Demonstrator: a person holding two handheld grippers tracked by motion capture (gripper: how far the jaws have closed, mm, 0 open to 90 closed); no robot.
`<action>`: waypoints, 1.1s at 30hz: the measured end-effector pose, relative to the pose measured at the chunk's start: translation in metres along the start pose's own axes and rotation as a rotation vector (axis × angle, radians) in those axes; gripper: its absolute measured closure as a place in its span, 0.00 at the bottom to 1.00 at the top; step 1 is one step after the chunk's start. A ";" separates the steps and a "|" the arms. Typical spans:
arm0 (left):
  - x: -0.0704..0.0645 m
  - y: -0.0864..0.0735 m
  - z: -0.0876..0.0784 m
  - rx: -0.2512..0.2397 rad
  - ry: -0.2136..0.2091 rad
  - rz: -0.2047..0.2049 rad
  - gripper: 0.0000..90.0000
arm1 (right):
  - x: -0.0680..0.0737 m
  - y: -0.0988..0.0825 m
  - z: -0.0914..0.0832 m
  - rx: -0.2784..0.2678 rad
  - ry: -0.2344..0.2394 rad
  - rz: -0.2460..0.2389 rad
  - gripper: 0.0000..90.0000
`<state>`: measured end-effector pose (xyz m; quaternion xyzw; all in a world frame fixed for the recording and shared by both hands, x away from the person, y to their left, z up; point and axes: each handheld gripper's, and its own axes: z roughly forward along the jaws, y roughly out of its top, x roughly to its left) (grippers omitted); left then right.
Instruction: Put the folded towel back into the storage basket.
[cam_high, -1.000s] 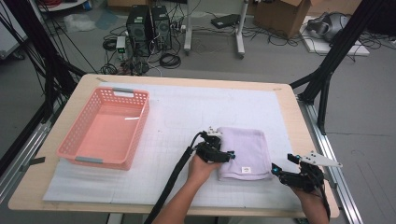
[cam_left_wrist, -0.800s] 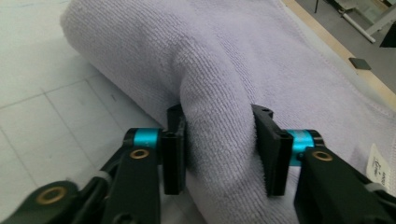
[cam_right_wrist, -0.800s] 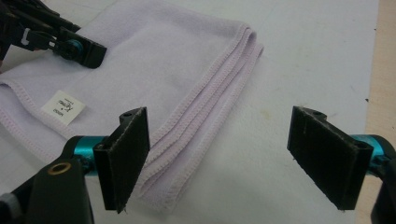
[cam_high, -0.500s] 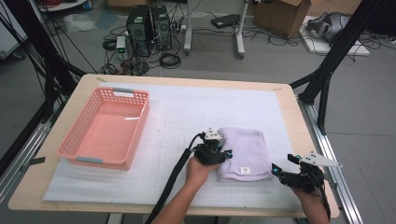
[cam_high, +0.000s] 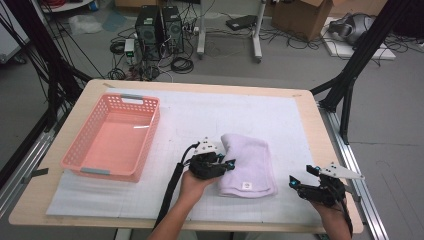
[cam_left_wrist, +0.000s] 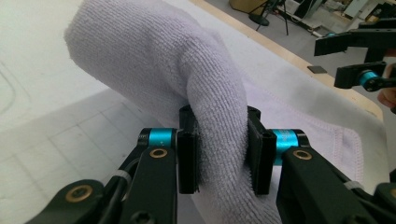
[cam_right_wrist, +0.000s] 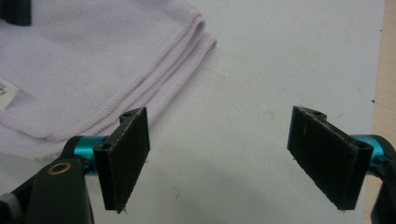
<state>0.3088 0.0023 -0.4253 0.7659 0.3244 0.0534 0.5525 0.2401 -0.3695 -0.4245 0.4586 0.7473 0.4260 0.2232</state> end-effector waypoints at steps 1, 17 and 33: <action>0.001 0.000 -0.003 -0.012 -0.002 0.003 0.79 | 0.000 0.000 0.000 -0.001 0.000 0.000 0.22; -0.006 0.023 -0.049 -0.137 -0.057 0.176 0.82 | 0.005 0.003 0.001 -0.007 0.007 -0.010 0.22; -0.003 0.055 -0.090 -0.177 -0.113 0.271 0.83 | 0.008 0.006 0.001 -0.016 0.014 -0.007 0.22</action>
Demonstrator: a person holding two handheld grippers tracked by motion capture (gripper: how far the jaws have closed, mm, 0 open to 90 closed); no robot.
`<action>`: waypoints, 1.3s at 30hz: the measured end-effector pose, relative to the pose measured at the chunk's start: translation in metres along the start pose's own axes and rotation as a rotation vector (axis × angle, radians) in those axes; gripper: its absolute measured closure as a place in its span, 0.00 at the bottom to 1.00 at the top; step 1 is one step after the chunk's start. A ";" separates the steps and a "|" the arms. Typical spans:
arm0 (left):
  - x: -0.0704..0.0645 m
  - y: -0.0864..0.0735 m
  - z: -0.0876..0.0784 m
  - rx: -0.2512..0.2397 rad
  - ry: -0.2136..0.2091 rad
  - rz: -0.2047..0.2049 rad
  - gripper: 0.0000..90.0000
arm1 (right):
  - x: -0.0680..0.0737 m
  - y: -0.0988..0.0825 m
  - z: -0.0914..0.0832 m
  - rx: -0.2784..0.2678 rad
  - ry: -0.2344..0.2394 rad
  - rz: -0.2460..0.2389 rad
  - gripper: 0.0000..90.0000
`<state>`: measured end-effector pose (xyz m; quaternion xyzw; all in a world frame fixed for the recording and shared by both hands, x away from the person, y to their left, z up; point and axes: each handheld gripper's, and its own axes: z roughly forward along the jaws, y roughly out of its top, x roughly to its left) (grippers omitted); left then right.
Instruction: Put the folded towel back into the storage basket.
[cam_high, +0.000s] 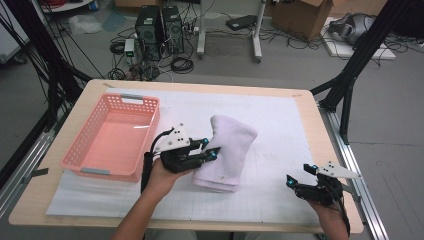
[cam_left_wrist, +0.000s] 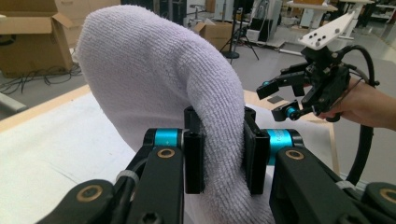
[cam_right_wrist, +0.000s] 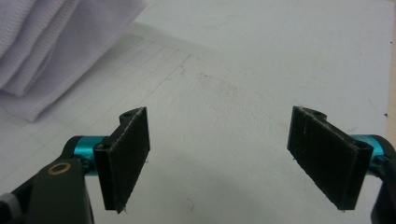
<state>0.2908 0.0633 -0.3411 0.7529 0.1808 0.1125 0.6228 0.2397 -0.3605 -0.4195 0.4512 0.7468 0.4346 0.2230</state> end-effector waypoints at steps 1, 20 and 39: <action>0.000 0.000 0.000 0.000 0.000 0.000 0.83 | 0.000 0.000 0.000 0.000 0.000 0.000 0.22; 0.034 0.035 -0.080 -0.037 0.062 0.036 0.83 | 0.001 0.003 0.002 -0.014 0.003 0.007 0.22; 0.064 0.040 -0.146 -0.084 0.122 0.018 0.83 | 0.006 0.004 0.004 -0.005 0.003 0.003 0.22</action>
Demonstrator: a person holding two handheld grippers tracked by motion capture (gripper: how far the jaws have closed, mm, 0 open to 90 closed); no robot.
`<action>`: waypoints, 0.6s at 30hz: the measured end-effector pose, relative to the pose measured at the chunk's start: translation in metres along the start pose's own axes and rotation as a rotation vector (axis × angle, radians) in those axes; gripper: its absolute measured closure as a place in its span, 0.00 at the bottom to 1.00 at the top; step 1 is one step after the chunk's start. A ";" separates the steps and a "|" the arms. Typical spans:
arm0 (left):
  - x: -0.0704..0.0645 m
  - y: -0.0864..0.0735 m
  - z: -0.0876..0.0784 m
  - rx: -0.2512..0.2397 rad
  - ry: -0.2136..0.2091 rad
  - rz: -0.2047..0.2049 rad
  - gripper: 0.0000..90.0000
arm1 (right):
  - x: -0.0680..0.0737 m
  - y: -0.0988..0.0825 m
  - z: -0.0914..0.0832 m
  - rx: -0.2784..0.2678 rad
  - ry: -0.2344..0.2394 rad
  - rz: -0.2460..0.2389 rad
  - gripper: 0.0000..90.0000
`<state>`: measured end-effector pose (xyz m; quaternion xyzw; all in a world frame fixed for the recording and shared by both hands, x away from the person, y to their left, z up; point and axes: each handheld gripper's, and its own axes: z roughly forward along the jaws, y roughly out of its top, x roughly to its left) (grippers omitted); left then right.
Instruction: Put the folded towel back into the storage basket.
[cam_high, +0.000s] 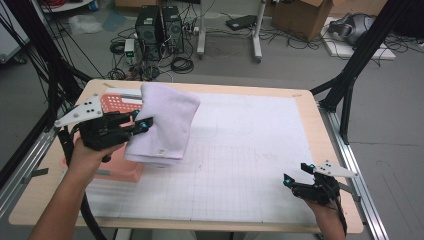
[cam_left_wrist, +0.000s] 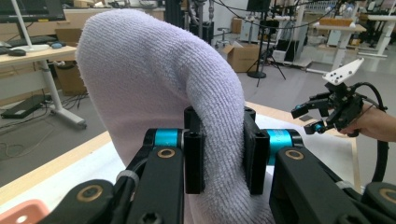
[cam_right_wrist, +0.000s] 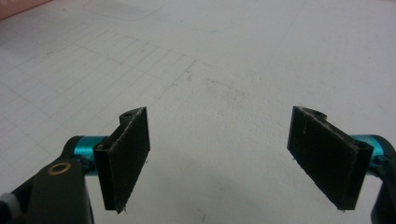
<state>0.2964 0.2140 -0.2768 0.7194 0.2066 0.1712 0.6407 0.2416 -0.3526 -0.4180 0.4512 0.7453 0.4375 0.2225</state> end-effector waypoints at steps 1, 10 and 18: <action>0.001 0.000 -0.003 -0.004 0.000 -0.002 0.83 | 0.000 0.000 0.000 -0.002 -0.002 0.000 0.22; 0.016 0.001 -0.030 -0.011 0.034 -0.015 0.83 | 0.002 0.000 0.000 0.001 -0.003 0.002 0.22; 0.030 0.004 -0.054 -0.021 0.069 -0.027 0.83 | 0.005 0.002 0.001 -0.003 0.003 -0.005 0.22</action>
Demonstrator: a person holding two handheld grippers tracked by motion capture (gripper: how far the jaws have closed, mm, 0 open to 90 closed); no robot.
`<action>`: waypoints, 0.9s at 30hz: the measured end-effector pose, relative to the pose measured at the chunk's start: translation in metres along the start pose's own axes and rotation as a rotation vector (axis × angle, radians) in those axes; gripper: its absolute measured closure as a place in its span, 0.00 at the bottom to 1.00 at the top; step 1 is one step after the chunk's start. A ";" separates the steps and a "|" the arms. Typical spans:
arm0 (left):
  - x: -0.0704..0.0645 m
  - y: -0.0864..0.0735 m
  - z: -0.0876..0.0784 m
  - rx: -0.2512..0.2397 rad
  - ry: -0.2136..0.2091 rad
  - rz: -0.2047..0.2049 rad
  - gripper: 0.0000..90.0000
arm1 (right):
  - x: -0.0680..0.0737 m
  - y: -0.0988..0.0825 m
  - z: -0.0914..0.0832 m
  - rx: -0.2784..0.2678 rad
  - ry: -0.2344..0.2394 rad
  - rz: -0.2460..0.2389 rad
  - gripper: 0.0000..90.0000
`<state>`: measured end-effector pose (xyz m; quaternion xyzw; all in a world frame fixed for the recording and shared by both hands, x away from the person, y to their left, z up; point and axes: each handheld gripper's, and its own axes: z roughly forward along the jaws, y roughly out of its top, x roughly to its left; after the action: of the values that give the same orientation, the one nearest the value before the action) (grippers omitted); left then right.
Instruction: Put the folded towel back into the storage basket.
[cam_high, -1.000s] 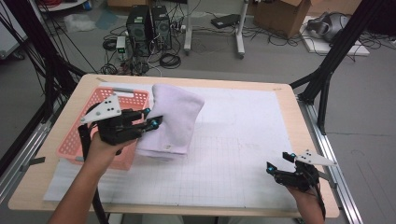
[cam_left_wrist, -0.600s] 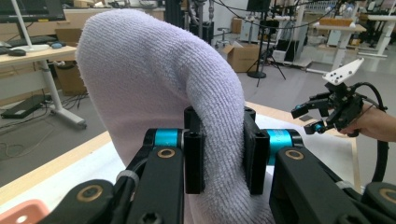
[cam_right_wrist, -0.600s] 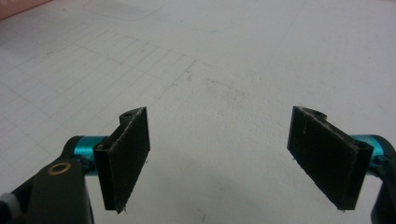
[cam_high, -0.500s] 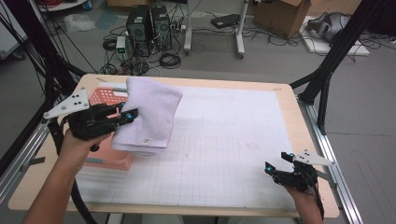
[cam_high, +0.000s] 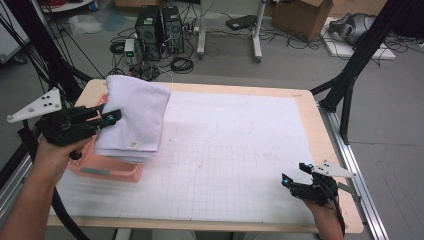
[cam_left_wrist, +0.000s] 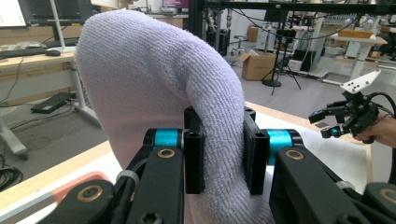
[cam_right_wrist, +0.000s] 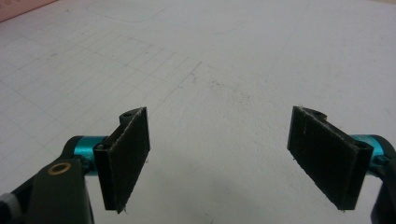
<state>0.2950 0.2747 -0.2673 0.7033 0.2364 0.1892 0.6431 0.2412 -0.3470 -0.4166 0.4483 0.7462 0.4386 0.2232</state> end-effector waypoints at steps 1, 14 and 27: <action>0.004 0.000 -0.004 0.003 0.009 -0.003 0.83 | 0.000 0.000 0.000 0.000 0.001 0.001 0.22; 0.035 -0.019 -0.021 0.045 0.066 -0.068 0.83 | 0.003 0.000 0.000 0.001 0.000 -0.003 0.22; 0.068 -0.076 -0.024 0.228 0.204 -0.219 0.82 | 0.007 0.000 0.004 0.014 0.002 -0.013 0.22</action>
<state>0.3299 0.3374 -0.3428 0.7189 0.3954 0.1604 0.5488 0.2409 -0.3389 -0.4181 0.4445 0.7524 0.4324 0.2222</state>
